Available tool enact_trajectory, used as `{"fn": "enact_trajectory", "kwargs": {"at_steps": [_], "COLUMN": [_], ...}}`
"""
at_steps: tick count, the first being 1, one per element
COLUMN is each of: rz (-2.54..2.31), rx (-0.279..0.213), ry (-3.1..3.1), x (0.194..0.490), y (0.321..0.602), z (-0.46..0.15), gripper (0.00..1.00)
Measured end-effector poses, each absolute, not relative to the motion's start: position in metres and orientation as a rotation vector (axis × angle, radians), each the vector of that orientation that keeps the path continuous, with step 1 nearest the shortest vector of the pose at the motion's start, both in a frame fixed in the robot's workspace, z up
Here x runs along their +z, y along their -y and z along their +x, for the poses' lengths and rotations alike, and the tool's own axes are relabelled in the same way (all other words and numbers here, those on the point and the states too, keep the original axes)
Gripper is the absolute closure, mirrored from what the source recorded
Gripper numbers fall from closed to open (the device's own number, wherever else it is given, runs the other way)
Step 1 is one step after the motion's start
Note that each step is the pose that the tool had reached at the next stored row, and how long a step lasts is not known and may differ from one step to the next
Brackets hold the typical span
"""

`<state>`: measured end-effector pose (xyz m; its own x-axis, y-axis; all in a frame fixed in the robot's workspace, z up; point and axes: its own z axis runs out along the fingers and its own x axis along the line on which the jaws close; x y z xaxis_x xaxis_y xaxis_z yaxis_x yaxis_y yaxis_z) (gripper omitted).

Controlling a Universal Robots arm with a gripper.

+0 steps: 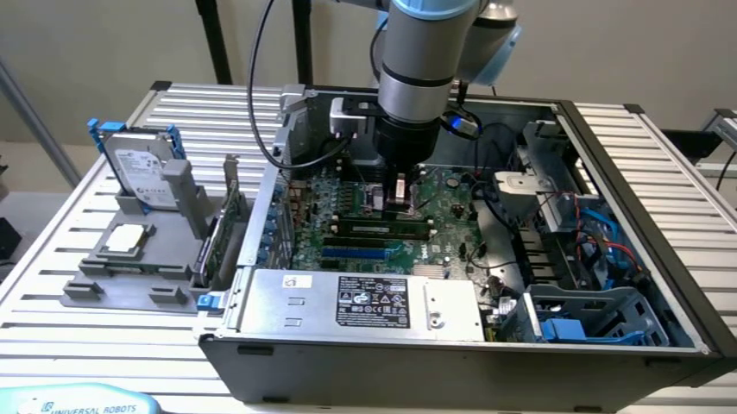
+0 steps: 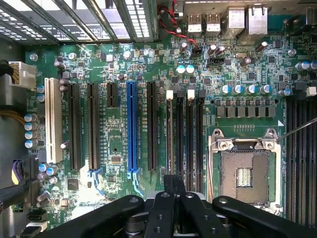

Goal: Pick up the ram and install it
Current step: 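Insert the ram into the slot, then press down the ram until it locks into place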

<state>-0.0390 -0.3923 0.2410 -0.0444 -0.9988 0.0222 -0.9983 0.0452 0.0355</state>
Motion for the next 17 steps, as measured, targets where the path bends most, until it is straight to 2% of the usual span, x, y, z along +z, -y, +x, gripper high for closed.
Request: {"fn": "enact_trajectory", "kwargs": {"at_steps": [17], "rz": [2.148], "rx": [-0.005], "ry": [2.246], "x": [0.2393], "y": [0.3917], "z": [-0.0429], "gripper": [0.89]}}
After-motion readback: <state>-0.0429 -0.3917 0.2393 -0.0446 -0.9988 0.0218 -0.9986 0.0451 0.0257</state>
